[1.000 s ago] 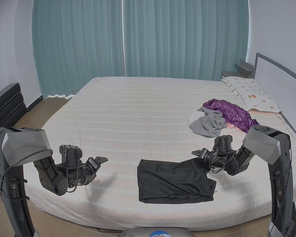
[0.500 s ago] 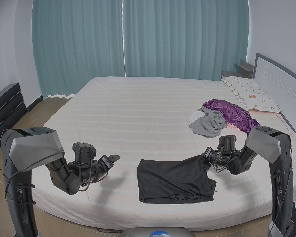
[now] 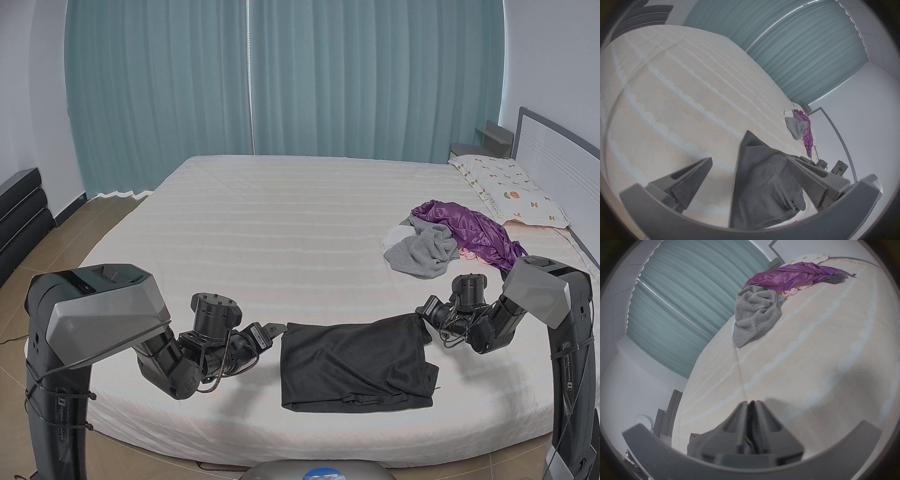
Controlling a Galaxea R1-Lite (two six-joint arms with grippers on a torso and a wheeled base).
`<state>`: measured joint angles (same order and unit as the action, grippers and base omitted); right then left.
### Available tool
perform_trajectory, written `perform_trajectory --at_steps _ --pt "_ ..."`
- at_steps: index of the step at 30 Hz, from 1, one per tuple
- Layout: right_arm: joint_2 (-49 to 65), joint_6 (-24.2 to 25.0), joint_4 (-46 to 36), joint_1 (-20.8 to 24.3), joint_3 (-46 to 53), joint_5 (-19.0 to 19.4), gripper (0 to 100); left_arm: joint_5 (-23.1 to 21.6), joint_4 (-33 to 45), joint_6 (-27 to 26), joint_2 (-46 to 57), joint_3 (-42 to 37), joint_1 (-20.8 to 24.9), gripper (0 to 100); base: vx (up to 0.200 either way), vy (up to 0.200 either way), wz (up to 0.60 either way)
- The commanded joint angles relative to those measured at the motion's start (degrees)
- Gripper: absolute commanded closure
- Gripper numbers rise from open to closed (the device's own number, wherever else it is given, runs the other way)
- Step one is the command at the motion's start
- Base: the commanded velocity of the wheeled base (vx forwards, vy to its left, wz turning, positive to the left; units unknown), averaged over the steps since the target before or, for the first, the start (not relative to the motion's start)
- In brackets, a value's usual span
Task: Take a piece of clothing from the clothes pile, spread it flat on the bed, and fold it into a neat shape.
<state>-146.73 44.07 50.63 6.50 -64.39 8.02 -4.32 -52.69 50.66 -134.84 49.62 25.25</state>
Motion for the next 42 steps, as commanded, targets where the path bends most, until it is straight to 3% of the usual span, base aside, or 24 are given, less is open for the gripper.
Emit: perform_trajectory --at_steps 1,8,16,31,42 --pt "1.0 0.9 0.3 -0.4 1.5 0.5 0 0.0 0.0 0.1 -0.8 0.0 1.0 0 0.000 0.000 0.00" --pt "10.0 2.1 8.0 0.4 16.8 6.7 0 3.3 -0.2 0.5 -0.8 -0.7 2.7 0 0.000 0.000 0.00" --pt "15.0 2.0 13.4 3.5 30.1 10.0 0 3.8 -0.3 0.5 -0.9 -1.0 3.1 0 0.000 0.000 0.00" --pt "14.5 2.1 14.9 3.9 31.7 10.3 0 4.1 -0.3 2.7 0.2 -4.0 3.0 0 0.000 0.000 0.00" --pt "14.7 2.1 15.0 4.7 32.8 10.3 0 4.6 -0.5 3.2 1.5 -6.5 3.9 0 0.000 -0.164 0.00"
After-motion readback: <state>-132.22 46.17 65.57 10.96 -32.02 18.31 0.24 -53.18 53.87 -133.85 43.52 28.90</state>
